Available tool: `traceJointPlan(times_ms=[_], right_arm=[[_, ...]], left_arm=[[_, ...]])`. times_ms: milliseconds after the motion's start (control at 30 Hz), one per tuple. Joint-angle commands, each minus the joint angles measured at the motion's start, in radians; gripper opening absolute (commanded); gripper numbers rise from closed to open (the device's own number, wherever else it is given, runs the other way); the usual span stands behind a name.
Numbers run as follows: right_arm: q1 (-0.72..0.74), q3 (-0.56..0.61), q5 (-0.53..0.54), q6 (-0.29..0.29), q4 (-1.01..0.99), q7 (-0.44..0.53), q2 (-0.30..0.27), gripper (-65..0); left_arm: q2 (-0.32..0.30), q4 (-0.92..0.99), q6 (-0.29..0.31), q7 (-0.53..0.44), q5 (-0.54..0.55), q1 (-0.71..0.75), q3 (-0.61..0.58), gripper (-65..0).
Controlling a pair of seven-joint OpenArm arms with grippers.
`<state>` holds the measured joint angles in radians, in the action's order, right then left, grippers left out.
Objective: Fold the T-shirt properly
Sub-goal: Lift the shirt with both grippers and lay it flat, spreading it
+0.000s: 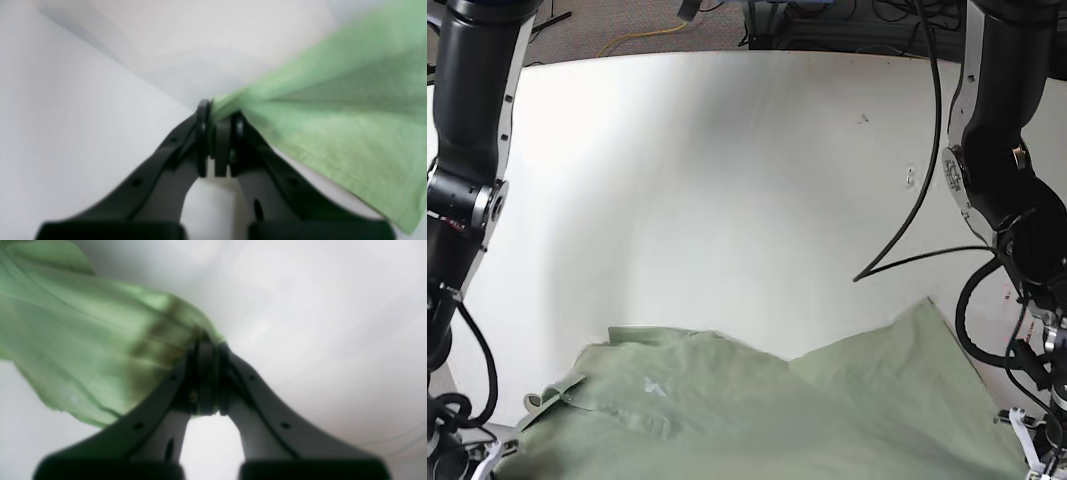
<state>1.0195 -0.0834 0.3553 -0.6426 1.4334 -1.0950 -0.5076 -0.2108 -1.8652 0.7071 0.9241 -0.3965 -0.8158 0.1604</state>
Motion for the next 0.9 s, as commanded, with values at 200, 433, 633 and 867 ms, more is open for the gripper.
traceJointPlan(times_ms=[200,433,633,867], right_arm=[[-0.301,-0.183,0.001,0.004,0.194,-0.014,0.014,-65.0],[-0.571,-0.276,0.001,0.004,0.332,-0.021,0.065,-65.0],[-0.79,-0.378,0.069,0.002,0.419,-0.038,0.111,-65.0],[-1.04,-0.464,0.115,0.004,0.496,-0.038,0.169,-65.0]], left_arm=[[0.041,-0.129,-0.009,-0.012,-0.003,0.215,-0.022,-65.0],[0.046,-0.147,-0.009,-0.012,-0.003,0.418,-0.02,-65.0],[0.043,-0.147,-0.009,-0.012,-0.003,0.608,-0.018,-65.0],[0.047,-0.149,-0.009,-0.012,-0.003,0.853,0.029,-65.0]])
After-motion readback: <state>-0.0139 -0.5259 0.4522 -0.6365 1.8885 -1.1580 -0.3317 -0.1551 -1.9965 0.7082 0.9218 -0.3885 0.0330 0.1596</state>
